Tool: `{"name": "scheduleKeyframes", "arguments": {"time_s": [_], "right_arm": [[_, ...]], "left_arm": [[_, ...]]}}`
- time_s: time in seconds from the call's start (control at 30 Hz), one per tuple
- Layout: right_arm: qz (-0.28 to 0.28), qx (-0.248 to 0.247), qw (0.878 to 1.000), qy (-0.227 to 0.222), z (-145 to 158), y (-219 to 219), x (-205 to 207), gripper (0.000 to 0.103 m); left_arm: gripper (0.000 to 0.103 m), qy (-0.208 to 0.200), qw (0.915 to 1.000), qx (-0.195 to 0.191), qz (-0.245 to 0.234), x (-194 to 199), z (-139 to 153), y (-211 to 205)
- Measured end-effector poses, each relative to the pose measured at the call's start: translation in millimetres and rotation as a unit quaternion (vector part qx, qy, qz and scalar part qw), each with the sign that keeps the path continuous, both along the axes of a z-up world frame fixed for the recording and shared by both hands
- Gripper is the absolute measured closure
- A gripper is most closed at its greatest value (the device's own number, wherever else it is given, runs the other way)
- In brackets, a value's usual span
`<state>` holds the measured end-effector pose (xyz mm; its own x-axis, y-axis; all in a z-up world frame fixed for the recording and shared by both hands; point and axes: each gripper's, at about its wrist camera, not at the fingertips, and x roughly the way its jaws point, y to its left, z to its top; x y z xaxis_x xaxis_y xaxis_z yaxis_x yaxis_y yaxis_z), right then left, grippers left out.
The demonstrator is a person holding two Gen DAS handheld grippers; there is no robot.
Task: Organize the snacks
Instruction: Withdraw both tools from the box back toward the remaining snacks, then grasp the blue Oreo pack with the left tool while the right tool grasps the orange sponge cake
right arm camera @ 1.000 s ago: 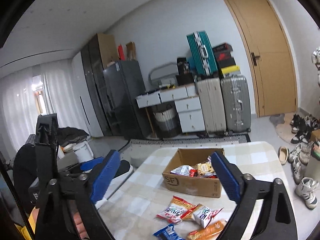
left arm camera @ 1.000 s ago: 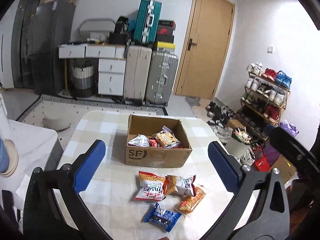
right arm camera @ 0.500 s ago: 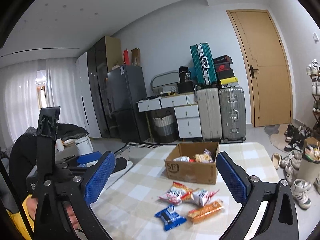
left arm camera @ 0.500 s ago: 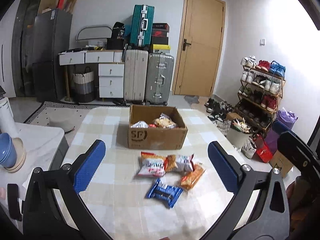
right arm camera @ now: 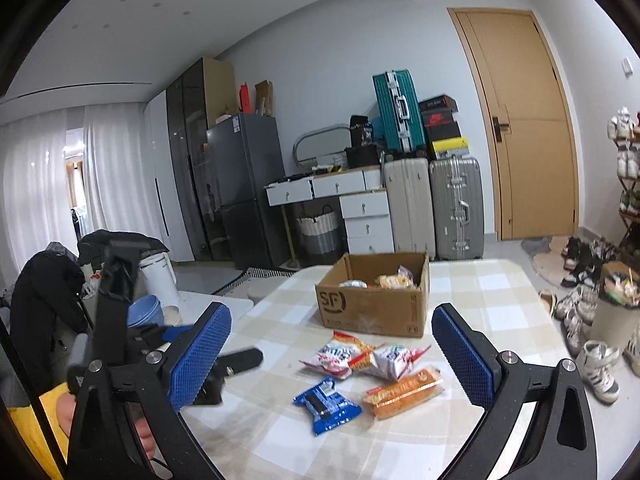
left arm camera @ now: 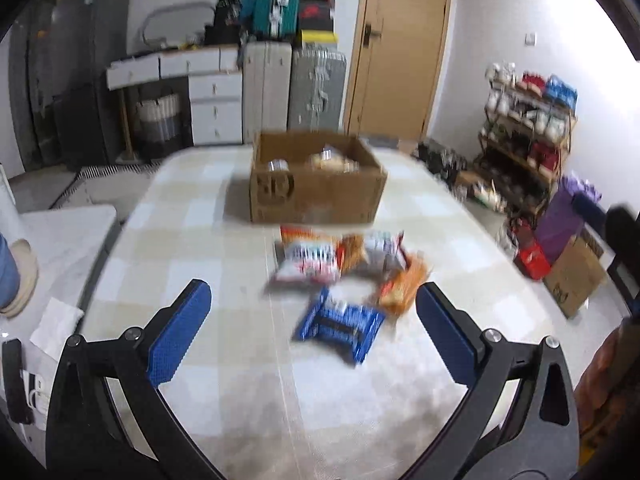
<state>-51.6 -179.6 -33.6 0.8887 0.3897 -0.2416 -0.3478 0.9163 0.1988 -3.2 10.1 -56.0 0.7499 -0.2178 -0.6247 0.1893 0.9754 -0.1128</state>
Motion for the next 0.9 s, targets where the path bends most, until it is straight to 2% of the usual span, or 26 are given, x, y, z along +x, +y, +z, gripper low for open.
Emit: {"name": "scheduleKeyframes", "arguments": {"time_s": [0.3, 0.5, 0.73, 0.8, 0.87, 0.9], "right_arm": [[0.009, 0.025, 0.998, 0.05, -45, -15, 35, 0.001], [0.01, 0.036, 0.995, 0.092, -76, -25, 63, 0.001], [0.005, 0.054, 0.99, 0.127, -103, -33, 86, 0.001], [0.003, 0.056, 0.989, 0.135, -108, -35, 90, 0.001], [0.003, 0.057, 0.988, 0.143, -115, -36, 95, 0.001], [0.002, 0.056, 0.987, 0.147, -117, -36, 97, 0.001]], "left_arm": [[0.001, 0.099, 0.9942, 0.017, -0.037, 61, -85, -32], [0.001, 0.147, 0.9875, 0.026, -0.051, 88, -125, -47], [0.001, 0.156, 0.9845, 0.046, -0.066, 114, -144, -64], [0.005, 0.159, 0.9844, 0.04, -0.064, 123, -149, -65], [0.02, 0.171, 0.9826, 0.024, -0.069, 130, -155, -64], [0.021, 0.166, 0.9831, 0.025, -0.071, 132, -154, -65]]}}
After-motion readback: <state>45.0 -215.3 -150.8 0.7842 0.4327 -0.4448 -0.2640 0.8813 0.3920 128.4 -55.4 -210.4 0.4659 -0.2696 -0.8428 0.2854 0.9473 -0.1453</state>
